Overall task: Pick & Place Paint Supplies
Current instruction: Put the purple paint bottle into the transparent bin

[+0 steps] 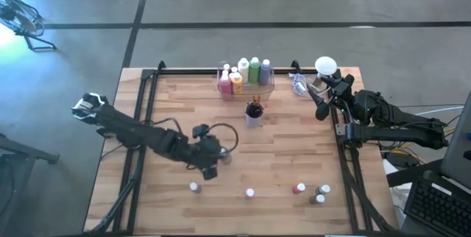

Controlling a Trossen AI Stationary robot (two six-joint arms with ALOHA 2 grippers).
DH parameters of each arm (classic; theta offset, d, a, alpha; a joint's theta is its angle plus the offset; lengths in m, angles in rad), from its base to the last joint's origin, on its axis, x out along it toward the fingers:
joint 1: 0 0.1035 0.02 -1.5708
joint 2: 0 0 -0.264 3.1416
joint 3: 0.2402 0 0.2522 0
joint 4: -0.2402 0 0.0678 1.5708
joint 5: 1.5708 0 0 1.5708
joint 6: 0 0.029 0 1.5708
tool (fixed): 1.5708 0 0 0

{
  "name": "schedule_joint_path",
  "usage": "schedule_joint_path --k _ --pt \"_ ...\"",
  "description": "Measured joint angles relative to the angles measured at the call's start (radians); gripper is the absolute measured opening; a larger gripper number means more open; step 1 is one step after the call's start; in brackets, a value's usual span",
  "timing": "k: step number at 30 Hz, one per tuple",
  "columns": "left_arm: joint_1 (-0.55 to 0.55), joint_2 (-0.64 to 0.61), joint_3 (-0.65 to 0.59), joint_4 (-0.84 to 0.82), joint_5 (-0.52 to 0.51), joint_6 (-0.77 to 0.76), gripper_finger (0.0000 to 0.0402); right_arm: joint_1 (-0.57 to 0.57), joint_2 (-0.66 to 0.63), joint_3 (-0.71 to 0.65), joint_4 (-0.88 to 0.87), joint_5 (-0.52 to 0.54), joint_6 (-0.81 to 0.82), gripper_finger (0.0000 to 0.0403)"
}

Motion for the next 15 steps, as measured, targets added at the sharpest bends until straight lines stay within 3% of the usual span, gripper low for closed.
schedule_joint_path --k 15 --pt "0.218 -0.002 0.169 -0.058 -0.003 0.191 0.0128 0.000 0.000 0.000 0.000 0.000 -0.001 0.0297"
